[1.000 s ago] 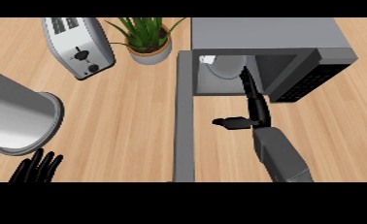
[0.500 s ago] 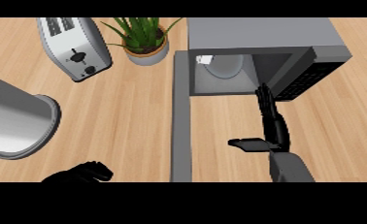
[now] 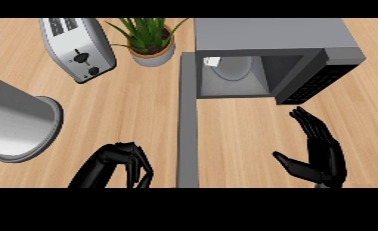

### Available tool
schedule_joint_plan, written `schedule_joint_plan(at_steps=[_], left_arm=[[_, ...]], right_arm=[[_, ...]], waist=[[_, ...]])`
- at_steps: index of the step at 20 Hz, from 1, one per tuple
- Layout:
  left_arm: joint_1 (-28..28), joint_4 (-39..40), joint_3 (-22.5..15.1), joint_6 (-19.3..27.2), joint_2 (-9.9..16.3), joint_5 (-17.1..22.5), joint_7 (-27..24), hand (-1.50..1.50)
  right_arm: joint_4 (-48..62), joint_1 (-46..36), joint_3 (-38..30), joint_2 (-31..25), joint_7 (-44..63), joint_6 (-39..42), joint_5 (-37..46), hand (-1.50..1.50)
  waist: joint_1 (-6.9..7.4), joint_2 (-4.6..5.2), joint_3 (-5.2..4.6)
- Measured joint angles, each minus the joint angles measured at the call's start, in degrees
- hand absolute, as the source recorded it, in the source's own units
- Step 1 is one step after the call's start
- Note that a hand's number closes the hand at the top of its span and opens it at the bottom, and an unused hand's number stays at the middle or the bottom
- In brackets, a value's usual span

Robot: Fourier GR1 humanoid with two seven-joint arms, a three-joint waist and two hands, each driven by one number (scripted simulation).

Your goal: Pick up the milk, place it into the microwave and close the microwave

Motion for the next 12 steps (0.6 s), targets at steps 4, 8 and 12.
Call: schedule_joint_plan(at_steps=[4,8,12], left_arm=[[-7.16,4.66,-4.36,4.37,0.00,-1.74,2.20,1.50],[-14.16,11.33,-9.53,9.41,0.16,-3.19,2.03,1.50],[-23.15,20.23,-15.43,15.17,0.20,-3.46,1.65,1.50]], right_arm=[[-8.42,5.12,-1.12,-1.28,3.55,0.77,-2.62,-1.50],[-12.47,7.15,-2.38,-2.94,4.94,0.96,-3.10,-1.50],[-15.45,8.76,-3.26,-4.62,5.16,2.25,-3.48,-1.50]], waist=[[0.20,0.10,0.01],[0.33,0.15,0.03],[-0.07,0.22,0.02]])
